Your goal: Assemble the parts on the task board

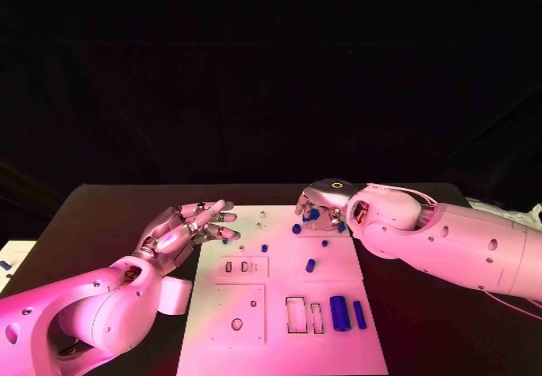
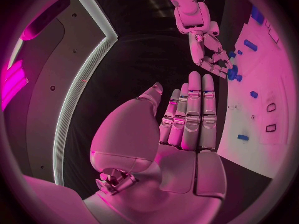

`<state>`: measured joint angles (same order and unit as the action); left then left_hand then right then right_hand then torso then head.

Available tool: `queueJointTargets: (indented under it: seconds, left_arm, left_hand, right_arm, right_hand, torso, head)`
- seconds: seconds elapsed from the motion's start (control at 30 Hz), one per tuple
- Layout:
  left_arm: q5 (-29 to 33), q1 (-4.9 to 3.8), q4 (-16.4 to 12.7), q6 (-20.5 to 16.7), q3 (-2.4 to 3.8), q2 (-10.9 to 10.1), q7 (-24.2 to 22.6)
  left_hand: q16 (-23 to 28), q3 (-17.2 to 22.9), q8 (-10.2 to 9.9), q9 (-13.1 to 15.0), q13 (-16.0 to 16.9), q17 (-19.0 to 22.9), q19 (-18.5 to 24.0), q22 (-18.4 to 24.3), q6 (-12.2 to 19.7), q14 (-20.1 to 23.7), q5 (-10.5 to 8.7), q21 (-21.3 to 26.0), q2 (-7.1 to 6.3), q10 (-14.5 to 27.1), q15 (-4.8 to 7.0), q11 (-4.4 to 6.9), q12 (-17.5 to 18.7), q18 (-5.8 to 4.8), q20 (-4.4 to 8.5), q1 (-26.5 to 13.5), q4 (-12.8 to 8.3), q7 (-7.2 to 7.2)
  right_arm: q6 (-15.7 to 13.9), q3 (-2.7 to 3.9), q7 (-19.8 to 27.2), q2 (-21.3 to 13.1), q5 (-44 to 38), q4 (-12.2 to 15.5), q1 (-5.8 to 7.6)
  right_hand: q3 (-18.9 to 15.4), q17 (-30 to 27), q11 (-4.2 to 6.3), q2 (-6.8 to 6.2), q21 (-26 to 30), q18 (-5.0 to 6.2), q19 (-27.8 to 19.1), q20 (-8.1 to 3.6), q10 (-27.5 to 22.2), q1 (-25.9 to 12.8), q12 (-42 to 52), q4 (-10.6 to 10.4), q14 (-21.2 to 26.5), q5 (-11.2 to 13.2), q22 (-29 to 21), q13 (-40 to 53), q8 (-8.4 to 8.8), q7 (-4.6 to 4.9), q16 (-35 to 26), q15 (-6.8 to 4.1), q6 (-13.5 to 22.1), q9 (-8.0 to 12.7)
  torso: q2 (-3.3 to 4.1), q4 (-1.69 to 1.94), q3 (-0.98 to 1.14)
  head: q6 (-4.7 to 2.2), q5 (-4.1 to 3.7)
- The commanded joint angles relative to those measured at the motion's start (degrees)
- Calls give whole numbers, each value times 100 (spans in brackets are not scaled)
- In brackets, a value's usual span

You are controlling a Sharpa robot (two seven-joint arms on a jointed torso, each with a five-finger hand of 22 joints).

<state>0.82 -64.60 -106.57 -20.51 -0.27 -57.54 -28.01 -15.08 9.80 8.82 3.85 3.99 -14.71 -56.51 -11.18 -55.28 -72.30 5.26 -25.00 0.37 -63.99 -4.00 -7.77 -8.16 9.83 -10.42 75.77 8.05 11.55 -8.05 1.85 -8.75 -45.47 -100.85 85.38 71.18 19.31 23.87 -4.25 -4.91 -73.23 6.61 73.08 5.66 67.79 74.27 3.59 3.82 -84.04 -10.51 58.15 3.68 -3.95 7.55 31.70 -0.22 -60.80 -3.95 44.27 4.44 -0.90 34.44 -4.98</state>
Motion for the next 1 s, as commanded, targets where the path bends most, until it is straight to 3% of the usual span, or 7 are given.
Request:
queueJointTargets:
  seconds: [0.03,0.23,0.63,1.0]
  left_arm:
    - [21,-20,-35,96,5,-7,-27]
    - [21,-34,-32,82,5,-25,-24]
    - [21,-78,-31,75,5,-44,-1]
    - [21,-104,-37,76,5,-56,12]
  left_hand:
    - [30,-2,-35,-7,-5,-5,-47,-4,-24,-42,-6,-9,-27,-28,-3,4,20,64,3,39,-41,3]
    - [36,-3,-42,-7,-6,-12,-47,-4,-24,-43,-6,-8,-30,-29,-4,3,30,63,3,37,-40,4]
    - [40,-3,-49,-8,-6,-18,-48,-3,-22,-43,-6,-8,-33,-29,-5,2,38,63,3,37,-41,6]
    - [51,5,-66,-9,-7,-38,-53,-3,-22,-50,-3,-9,-37,-32,-4,1,63,63,4,54,-55,7]
  right_arm:
    - [330,0,-145,54,-274,-56,4]
    - [350,-2,-79,128,-283,-79,-3]
    - [401,-8,-21,230,-272,-155,-5]
    - [615,-18,14,280,-253,-223,-14]
  right_hand:
    - [1,21,-11,-60,-36,-79,41,-11,-41,20,-7,-36,-148,33,46,2,25,-9,32,-35,28,-5]
    - [55,129,-9,-65,-236,-124,144,-7,-26,73,-2,-115,-141,39,346,4,20,-11,208,-40,9,-9]
    - [146,297,-6,-79,-550,-203,344,-4,0,140,-2,-241,-121,42,844,4,18,0,507,-39,-11,-12]
    - [260,423,10,-55,-767,-263,506,-7,80,222,6,-299,-104,30,1208,8,-2,-10,749,-48,-107,-27]
  torso:
    - [37,19,3]
    - [68,47,11]
    - [107,71,6]
    - [125,73,4]
  head:
    - [9,2]
    - [7,1]
    - [12,20]
    - [17,28]
